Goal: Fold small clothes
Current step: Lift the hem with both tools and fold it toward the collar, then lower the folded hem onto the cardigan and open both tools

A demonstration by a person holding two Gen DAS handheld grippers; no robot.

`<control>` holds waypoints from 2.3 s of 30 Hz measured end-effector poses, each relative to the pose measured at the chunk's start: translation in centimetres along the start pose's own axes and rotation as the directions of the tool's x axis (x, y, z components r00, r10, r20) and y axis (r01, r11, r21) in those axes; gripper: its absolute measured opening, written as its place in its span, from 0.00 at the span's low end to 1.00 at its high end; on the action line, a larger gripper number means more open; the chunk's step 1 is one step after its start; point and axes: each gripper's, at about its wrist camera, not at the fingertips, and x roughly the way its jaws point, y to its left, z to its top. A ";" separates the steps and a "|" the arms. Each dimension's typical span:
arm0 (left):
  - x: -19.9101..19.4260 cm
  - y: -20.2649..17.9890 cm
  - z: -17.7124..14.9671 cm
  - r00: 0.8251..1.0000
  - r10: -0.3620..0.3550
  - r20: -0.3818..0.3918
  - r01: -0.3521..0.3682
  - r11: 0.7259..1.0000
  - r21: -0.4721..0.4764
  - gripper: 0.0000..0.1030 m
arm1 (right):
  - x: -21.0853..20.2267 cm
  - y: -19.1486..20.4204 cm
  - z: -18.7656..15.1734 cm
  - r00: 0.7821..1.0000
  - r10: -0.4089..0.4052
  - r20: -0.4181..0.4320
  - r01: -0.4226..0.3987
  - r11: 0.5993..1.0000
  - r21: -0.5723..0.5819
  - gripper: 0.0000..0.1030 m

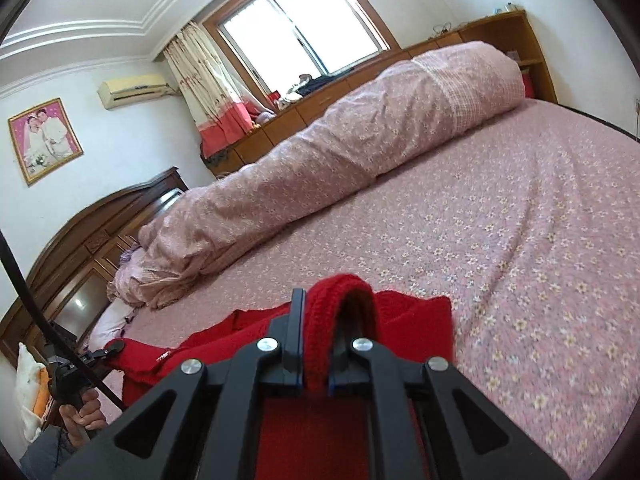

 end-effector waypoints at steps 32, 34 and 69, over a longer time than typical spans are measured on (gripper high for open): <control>2.5 4.3 1.1 0.985 0.128 -0.120 -0.140 0.985 -0.099 0.38 | 3.4 -4.3 0.2 0.985 -0.142 -0.093 0.148 0.987 0.064 0.58; 2.8 4.1 0.9 0.983 0.126 -0.130 -0.138 0.986 -0.091 0.38 | 3.7 -4.0 0.1 0.985 -0.137 -0.108 0.142 0.989 0.046 0.58; 4.9 2.6 -1.7 0.958 0.245 -0.148 -0.241 0.970 0.044 0.02 | 6.6 -0.8 -1.9 0.917 -0.347 -0.195 0.297 0.923 -0.245 0.11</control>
